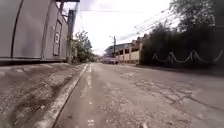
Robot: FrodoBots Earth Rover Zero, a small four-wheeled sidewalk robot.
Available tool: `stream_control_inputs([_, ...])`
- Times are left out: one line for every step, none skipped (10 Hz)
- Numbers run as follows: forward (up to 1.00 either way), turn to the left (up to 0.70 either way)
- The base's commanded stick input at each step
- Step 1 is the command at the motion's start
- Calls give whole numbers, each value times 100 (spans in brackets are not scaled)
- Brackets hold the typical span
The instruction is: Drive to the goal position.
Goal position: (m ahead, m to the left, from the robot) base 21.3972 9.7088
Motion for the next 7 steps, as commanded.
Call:
stream_control_inputs([6, 0])
stream_control_inputs([6, 0])
stream_control_inputs([6, 0])
stream_control_inputs([6, 0])
stream_control_inputs([6, 0])
stream_control_inputs([6, 0])
stream_control_inputs([6, 0])
